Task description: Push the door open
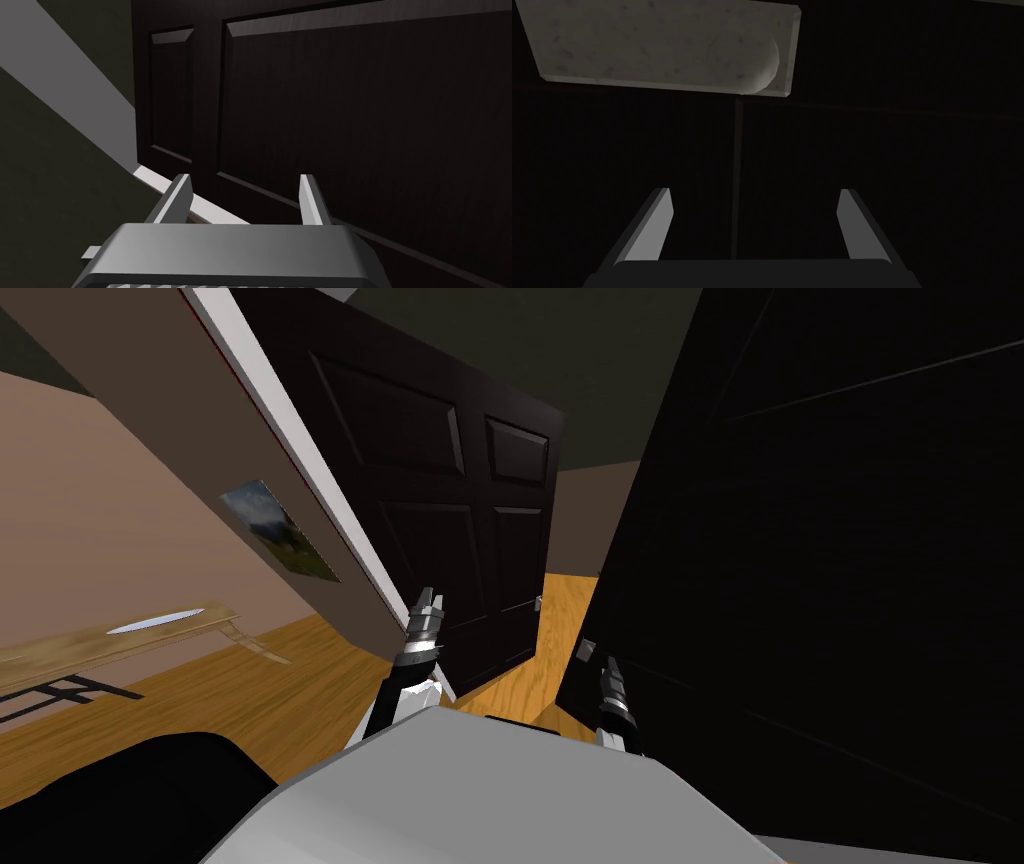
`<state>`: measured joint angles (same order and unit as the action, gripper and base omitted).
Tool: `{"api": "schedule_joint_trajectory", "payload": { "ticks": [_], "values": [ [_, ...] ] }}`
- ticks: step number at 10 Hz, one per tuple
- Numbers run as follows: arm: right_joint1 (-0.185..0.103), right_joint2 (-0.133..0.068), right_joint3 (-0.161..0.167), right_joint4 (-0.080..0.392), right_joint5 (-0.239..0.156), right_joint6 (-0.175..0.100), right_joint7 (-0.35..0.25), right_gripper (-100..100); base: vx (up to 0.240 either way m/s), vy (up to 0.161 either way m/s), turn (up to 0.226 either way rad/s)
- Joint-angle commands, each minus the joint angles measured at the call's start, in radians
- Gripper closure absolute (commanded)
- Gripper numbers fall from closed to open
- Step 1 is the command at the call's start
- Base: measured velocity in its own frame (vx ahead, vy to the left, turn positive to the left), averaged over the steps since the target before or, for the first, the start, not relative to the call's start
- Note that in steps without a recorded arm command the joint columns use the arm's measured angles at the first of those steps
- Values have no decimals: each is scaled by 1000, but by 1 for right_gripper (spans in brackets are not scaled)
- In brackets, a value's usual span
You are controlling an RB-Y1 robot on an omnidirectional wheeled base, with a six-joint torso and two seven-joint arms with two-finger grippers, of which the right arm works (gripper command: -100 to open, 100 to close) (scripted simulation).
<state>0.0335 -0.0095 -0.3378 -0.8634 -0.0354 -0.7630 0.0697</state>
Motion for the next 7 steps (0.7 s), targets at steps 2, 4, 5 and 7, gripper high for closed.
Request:
{"api": "schedule_joint_trajectory", "payload": {
  "ticks": [2,4,5,7],
  "values": [
    [5,34,-5,-1,-3,-8,6,-100,200,-10,29],
    [4,55,-8,2,-5,-12,8,-100,205,72,-10],
    [5,47,-11,9,-6,-14,7,-100,83,18,-25],
    [5,47,-11,9,-6,-14,7,100,-22,-2,19]
  ]
}}
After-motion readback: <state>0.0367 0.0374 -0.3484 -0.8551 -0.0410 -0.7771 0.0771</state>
